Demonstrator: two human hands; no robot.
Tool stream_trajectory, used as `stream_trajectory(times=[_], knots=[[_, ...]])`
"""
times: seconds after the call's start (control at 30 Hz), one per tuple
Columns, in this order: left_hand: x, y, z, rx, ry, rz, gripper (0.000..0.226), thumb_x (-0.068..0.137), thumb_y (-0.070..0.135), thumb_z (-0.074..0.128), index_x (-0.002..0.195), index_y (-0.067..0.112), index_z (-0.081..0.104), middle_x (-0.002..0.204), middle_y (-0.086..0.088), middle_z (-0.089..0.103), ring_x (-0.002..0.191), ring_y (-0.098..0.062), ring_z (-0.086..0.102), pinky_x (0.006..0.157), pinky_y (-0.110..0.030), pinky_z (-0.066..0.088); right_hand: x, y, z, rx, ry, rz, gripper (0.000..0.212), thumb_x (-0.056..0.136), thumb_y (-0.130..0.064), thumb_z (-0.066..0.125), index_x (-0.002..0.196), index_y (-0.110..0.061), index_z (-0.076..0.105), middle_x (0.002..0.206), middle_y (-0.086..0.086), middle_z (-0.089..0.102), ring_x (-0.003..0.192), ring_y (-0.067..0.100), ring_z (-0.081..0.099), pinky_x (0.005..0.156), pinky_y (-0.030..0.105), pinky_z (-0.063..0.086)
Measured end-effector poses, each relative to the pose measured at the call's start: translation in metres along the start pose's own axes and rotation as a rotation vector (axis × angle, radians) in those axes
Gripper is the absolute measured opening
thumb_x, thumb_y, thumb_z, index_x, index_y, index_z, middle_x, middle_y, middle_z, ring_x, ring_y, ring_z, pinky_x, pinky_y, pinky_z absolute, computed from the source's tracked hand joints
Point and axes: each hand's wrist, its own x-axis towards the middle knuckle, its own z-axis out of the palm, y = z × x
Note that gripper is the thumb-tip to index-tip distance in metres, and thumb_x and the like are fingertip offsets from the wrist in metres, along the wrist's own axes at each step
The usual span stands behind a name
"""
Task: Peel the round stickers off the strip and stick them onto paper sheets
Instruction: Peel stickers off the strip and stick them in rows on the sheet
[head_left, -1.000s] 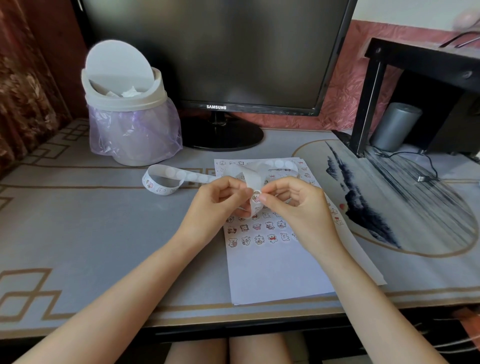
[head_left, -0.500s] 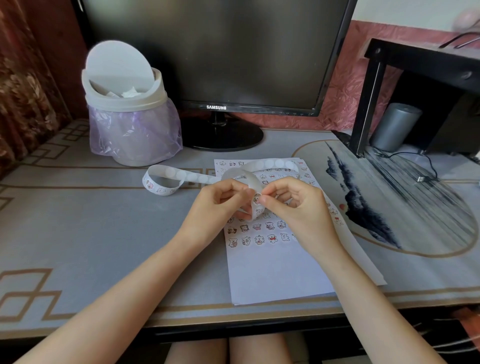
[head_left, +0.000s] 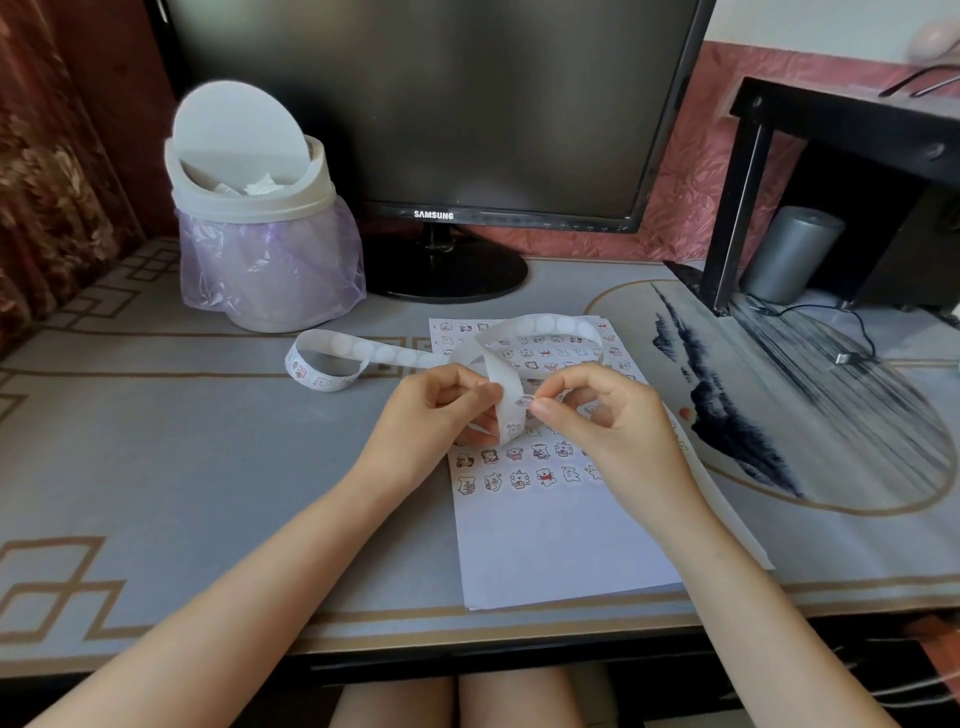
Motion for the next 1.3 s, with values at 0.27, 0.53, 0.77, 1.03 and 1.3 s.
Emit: stream_trajectory(times=[0.27,0.53,0.77,1.03,1.3], knots=[[0.000,-0.002,0.001,0.064,-0.032,-0.038,0.013,0.091,0.013,0.061,0.080,0.005,0.063,0.070,-0.006,0.068,0.063,-0.015,0.066,0.065,-0.023,0.056,-0.005,0.004,-0.042,0.020,0.031,0.289,0.004,0.080,-0.013,0.072,0.079,-0.013,0.069,0.061,-0.009,0.062,0.050,0.001,0.049,0.050,0.007,0.038],[0.000,-0.003,0.001,0.081,-0.030,-0.027,0.013,0.090,0.013,0.061,0.082,0.003,0.064,0.069,-0.005,0.068,0.064,-0.017,0.066,0.070,-0.027,0.058,-0.018,0.019,-0.074,-0.098,0.045,0.453,0.004,0.081,-0.007,0.071,0.078,-0.008,0.069,0.052,-0.010,0.063,0.041,-0.005,0.046,0.040,0.005,0.031],[-0.001,-0.001,0.002,0.080,-0.018,-0.023,0.014,0.091,0.011,0.060,0.079,0.005,0.063,0.068,-0.005,0.066,0.061,-0.013,0.064,0.063,-0.020,0.056,-0.017,0.022,-0.070,-0.149,0.016,0.437,0.003,0.080,-0.006,0.071,0.080,-0.004,0.069,0.069,0.005,0.068,0.044,-0.006,0.047,0.045,0.006,0.036],[-0.002,-0.001,0.002,0.064,-0.022,-0.026,0.013,0.091,0.011,0.060,0.080,0.003,0.062,0.067,-0.006,0.065,0.060,-0.014,0.063,0.062,-0.021,0.055,-0.018,0.027,-0.069,-0.154,0.031,0.423,0.003,0.079,-0.003,0.072,0.079,-0.002,0.069,0.070,0.009,0.066,0.044,-0.007,0.047,0.044,0.006,0.035],[-0.002,0.000,0.002,0.063,-0.025,-0.022,0.013,0.091,0.010,0.060,0.079,0.004,0.062,0.066,-0.005,0.064,0.058,-0.013,0.063,0.062,-0.020,0.055,-0.018,0.029,-0.069,-0.180,0.031,0.400,0.006,0.078,-0.002,0.072,0.076,-0.006,0.069,0.071,0.007,0.066,0.045,-0.008,0.048,0.047,0.004,0.036]])
